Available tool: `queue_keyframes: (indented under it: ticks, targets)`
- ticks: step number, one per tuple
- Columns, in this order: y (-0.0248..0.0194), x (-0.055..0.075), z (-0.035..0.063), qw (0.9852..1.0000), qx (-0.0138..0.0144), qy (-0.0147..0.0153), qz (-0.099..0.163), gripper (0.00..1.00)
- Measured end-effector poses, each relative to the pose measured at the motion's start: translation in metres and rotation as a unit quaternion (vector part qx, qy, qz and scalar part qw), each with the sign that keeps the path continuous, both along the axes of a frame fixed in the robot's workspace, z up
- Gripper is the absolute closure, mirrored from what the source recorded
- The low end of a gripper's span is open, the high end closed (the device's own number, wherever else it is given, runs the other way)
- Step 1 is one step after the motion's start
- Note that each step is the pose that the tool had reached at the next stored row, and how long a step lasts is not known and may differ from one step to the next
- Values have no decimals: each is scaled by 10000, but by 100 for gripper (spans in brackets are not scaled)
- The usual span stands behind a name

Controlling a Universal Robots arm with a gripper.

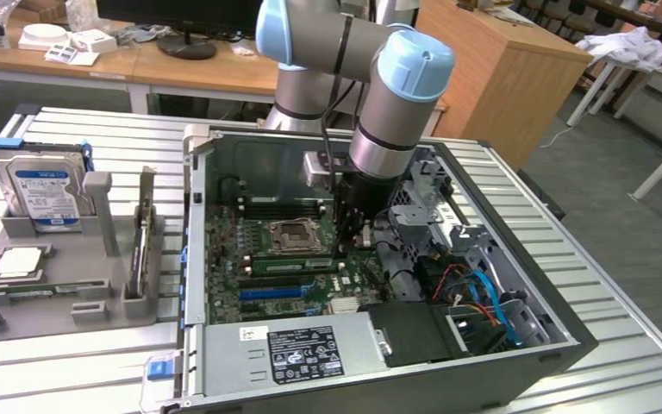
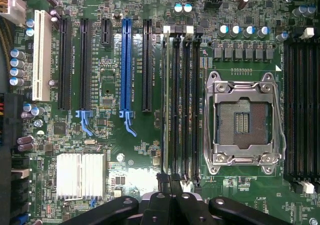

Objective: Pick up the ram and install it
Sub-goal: 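Press down the ram until it locks into place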

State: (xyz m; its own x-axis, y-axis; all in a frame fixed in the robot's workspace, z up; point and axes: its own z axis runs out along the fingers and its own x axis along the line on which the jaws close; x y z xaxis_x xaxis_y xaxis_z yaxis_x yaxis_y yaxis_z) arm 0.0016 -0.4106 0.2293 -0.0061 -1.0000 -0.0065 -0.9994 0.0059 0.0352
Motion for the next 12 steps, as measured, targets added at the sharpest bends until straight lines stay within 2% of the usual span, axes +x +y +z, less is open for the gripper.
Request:
queue_keyframes:
  ticks: [12]
  targets:
    - [1,0,-20,10000,2,-1,0,89]
